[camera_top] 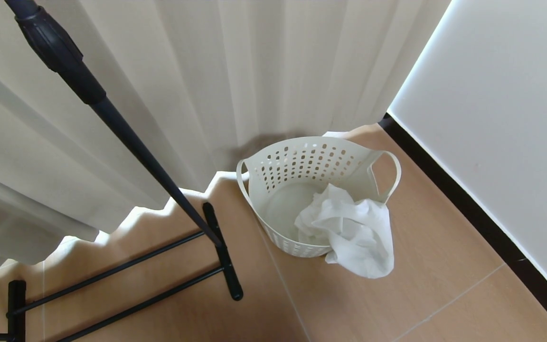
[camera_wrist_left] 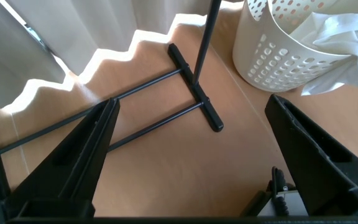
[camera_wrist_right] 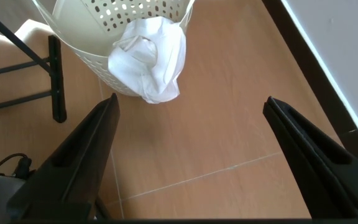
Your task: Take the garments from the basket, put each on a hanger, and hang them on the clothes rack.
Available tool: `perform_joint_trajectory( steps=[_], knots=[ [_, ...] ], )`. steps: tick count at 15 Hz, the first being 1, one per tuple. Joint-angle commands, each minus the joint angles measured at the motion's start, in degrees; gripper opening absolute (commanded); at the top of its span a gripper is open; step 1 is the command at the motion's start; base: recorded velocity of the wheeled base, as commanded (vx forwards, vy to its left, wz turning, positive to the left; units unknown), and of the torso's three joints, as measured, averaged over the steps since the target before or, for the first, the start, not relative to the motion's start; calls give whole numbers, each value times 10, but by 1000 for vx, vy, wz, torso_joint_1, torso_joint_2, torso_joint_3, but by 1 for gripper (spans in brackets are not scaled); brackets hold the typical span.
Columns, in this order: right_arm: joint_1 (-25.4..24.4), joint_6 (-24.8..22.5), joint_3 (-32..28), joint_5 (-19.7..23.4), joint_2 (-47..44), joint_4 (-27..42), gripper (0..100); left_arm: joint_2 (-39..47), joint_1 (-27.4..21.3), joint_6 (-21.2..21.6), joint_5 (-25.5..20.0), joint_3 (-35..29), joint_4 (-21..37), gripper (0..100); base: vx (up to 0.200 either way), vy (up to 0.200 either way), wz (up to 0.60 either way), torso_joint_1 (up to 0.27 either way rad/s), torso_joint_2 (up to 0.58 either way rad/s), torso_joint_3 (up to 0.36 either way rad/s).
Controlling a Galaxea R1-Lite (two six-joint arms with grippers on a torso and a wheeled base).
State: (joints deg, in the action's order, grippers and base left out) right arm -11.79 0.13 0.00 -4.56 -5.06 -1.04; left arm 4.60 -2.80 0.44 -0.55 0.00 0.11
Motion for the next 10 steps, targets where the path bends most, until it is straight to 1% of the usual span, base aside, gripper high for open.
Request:
perform_joint_trajectory(
  steps=[1, 4, 7, 8, 9, 10],
  knots=[
    [-1, 3, 0, 1, 0, 0, 100, -3, 7, 0, 0, 0, 0, 100, 0, 0, 0, 0, 0, 0],
    [-18, 0, 0, 3, 0, 0, 100, -31, 22, 1, -1, 0, 0, 100, 0, 0, 0, 0, 0, 0],
    [-21, -6, 0, 10, -21, 8, 100, -34, 22, 3, -1, 0, 0, 100, 0, 0, 0, 0, 0, 0],
    [-21, -7, -4, 5, -43, 22, 100, -34, 22, 2, -1, 0, 0, 100, 0, 0, 0, 0, 0, 0],
    [-21, -9, -13, 4, -83, 37, 100, -35, 23, 2, -1, 0, 0, 100, 0, 0, 0, 0, 0, 0],
    [-21, -9, -21, 5, -110, 38, 100, -38, 25, 2, -1, 0, 0, 100, 0, 0, 0, 0, 0, 0]
  ],
)
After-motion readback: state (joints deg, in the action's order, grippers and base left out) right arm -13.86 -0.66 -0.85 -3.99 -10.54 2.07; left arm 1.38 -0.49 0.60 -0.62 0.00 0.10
